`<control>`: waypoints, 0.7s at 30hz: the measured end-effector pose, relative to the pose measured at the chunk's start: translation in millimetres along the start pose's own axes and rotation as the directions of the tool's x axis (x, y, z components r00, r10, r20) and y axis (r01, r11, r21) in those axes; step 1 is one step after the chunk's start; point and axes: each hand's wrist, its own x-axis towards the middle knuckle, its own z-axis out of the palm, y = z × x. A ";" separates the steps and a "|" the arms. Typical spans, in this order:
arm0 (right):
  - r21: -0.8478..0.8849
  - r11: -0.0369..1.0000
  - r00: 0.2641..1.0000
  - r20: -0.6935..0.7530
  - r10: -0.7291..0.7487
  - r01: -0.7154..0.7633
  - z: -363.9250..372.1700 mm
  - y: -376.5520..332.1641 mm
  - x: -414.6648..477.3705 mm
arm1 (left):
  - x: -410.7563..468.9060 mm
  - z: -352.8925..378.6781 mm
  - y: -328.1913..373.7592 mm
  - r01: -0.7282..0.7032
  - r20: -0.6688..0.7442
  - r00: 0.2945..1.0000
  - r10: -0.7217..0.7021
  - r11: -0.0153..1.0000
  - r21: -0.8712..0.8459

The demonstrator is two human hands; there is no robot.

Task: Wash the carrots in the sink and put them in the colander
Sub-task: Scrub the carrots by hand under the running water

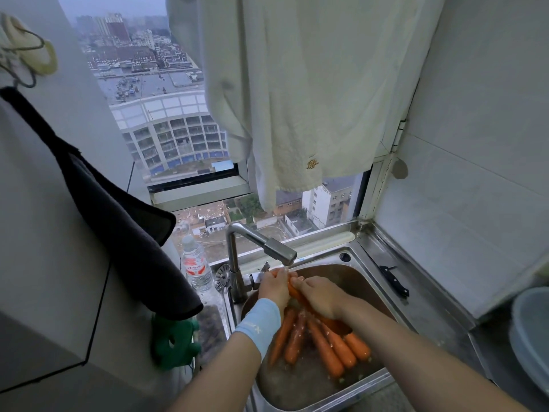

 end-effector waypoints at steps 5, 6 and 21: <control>0.012 1.000 0.999 0.042 -0.008 0.007 -1.2 1.2 1.1 | 9.3 -7.8 7.9 0.116 0.008 0.993 -0.116 0.979 -0.167; 0.045 0.999 0.998 0.055 0.002 -0.005 -2.5 2.2 1.9 | 6.5 -10.0 8.3 0.150 0.092 0.987 -0.131 0.955 -0.255; -0.167 0.974 0.983 -0.083 -0.166 0.150 8.2 3.9 9.7 | -4.7 -19.6 21.4 0.033 -0.060 0.997 -0.053 0.954 -0.298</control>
